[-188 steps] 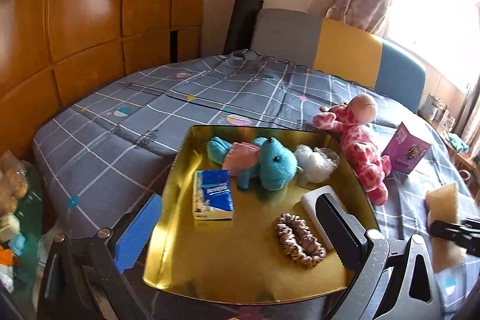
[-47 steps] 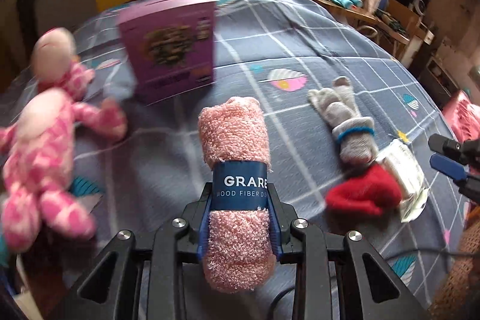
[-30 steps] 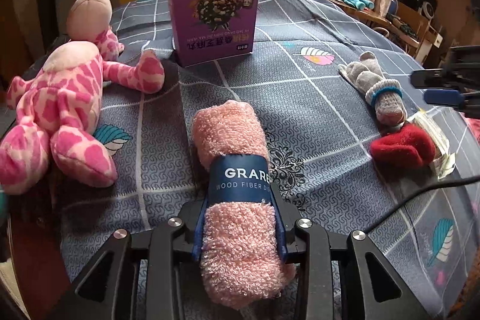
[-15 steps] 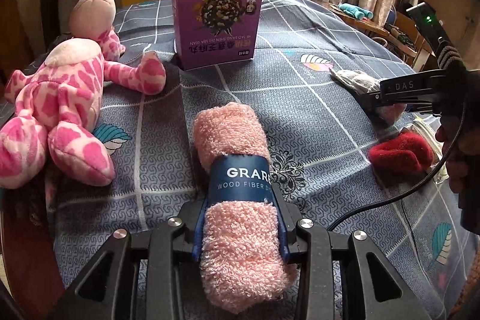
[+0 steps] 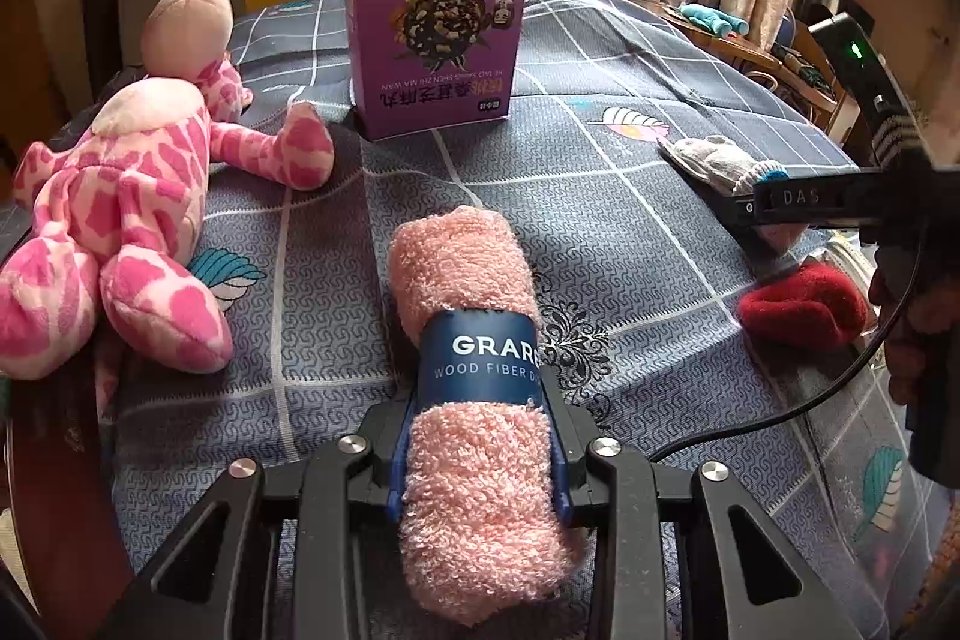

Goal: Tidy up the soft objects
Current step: 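Grasp the white knit glove with right tool while left tool holds the pink sock, then carry the pink sock toward the gold tray with left tool while right tool holds the glove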

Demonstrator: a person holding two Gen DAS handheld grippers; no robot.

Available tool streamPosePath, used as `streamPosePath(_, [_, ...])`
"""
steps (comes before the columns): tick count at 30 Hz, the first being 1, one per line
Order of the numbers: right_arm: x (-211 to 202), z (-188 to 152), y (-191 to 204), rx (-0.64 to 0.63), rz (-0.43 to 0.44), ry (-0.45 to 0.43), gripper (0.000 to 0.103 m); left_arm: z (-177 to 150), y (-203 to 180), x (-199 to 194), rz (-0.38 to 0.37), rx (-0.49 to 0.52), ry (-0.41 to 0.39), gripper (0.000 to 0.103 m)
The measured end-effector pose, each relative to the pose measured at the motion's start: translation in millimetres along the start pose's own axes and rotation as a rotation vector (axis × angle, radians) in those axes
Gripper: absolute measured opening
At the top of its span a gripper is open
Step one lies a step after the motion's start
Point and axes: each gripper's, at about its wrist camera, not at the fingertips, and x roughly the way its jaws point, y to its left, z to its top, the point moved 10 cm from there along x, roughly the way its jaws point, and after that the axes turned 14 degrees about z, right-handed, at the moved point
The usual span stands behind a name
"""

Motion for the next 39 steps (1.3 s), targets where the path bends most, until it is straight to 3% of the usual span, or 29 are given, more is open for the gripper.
streamPosePath(4, [-0.4,-0.6,2.5,-0.040,-0.025,-0.008,0.043,-0.3,8.3,-11.6,-0.008,-0.055,0.038,0.032])
streamPosePath(17, [-4.5,2.9,9.5,-0.126,-0.074,-0.040,0.043,12.2,71.1,-105.9,0.051,-0.163,-0.092,0.032])
streamPosePath(32, [-9.9,-4.6,15.0,-0.190,-0.115,-0.102,0.043,-19.8,168.0,-130.0,0.166,-0.305,-0.081,0.032])
streamPosePath(39, [-9.4,-4.1,15.0,-0.198,-0.123,-0.103,0.043,-51.2,237.9,-131.0,0.235,-0.426,-0.037,0.033])
